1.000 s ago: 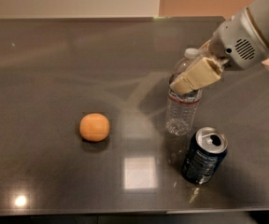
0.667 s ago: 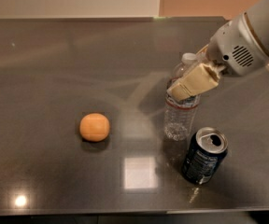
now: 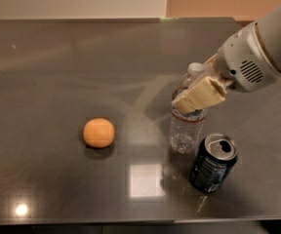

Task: Move water bottle near pepsi can

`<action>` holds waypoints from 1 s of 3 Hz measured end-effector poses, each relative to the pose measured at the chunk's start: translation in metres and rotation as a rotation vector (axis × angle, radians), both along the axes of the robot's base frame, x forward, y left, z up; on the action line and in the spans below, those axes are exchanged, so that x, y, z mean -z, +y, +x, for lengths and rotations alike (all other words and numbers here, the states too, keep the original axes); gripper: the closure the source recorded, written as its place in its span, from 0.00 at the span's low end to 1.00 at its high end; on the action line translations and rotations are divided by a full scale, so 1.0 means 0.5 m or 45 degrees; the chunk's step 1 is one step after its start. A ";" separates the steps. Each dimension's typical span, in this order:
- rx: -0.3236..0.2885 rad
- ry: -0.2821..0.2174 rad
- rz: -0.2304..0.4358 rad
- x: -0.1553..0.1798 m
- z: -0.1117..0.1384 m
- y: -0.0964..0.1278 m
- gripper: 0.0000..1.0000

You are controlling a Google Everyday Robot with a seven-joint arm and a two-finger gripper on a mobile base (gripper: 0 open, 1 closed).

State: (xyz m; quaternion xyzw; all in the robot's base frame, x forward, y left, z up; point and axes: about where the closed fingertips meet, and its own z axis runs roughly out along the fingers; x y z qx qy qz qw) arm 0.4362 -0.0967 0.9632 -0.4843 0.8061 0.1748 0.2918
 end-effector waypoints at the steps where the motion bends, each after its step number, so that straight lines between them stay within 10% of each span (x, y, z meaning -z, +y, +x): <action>1: 0.010 -0.007 -0.003 0.003 -0.006 0.003 0.38; 2: -0.016 0.000 0.035 0.038 -0.023 0.026 0.00; 3: -0.014 -0.001 0.031 0.035 -0.022 0.025 0.00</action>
Offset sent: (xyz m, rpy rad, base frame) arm -0.0103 0.0121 -0.0252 0.0399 0.0069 0.0129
